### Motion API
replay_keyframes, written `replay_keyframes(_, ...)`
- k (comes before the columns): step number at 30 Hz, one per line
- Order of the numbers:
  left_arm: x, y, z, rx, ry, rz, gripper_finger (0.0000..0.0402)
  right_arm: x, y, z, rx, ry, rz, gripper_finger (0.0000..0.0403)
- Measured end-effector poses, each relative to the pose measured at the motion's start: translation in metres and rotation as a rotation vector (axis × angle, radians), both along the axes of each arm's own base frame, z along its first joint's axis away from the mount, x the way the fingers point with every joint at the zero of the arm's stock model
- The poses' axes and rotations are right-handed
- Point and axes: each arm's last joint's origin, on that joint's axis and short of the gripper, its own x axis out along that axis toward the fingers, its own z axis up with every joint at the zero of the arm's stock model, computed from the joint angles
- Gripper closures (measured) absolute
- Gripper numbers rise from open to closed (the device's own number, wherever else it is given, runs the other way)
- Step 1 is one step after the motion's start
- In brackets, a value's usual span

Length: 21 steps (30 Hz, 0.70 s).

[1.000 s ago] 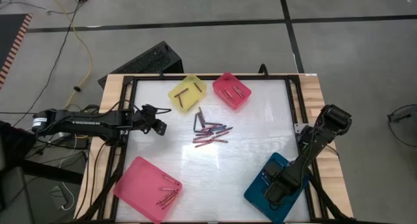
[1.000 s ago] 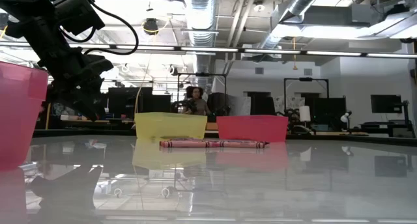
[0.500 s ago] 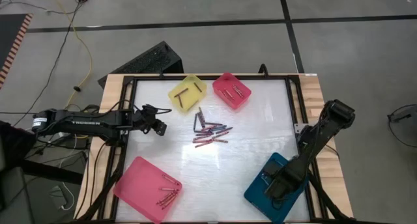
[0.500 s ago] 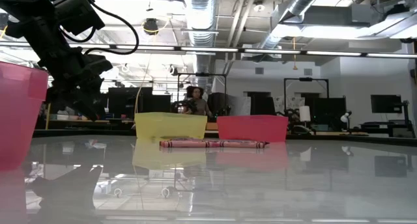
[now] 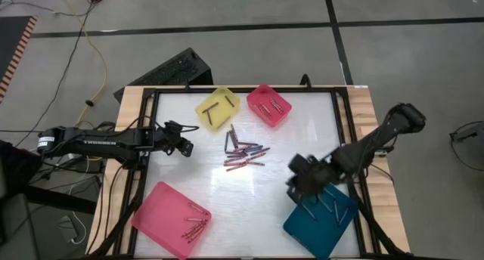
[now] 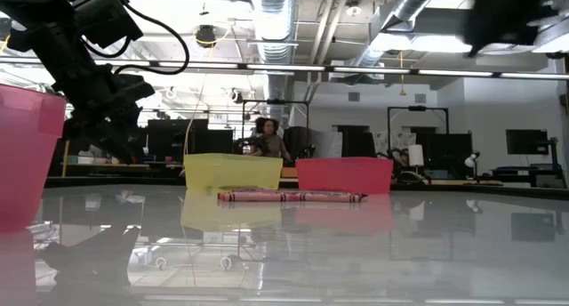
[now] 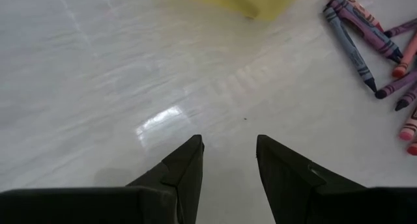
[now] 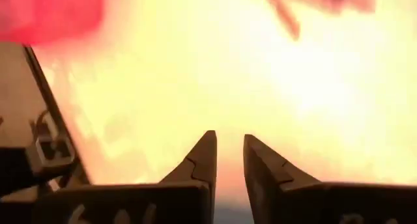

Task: Sort crayons
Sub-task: Put the purple crayon into the yellow bin

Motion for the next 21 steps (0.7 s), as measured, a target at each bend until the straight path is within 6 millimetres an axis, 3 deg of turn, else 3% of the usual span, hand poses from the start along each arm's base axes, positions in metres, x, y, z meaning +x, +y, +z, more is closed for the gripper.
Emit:
replay_keyframes(5,0.0,0.0,0.0,0.0,-0.001,0.0,0.0269,0.026,-0.029,0.0,-0.187,-0.049,0.134,0.0331)
replay_keyframes(10,0.0,0.0,0.0,-0.002,-0.002,0.002,0.0269,0.047,-0.058,-0.012,-0.325,0.014,0.24,0.0331)
replay_keyframes(21,0.0,0.0,0.0,-0.002,-0.002,0.002,0.0269,0.079,-0.108,-0.058,-0.376,0.224,0.384,0.0331)
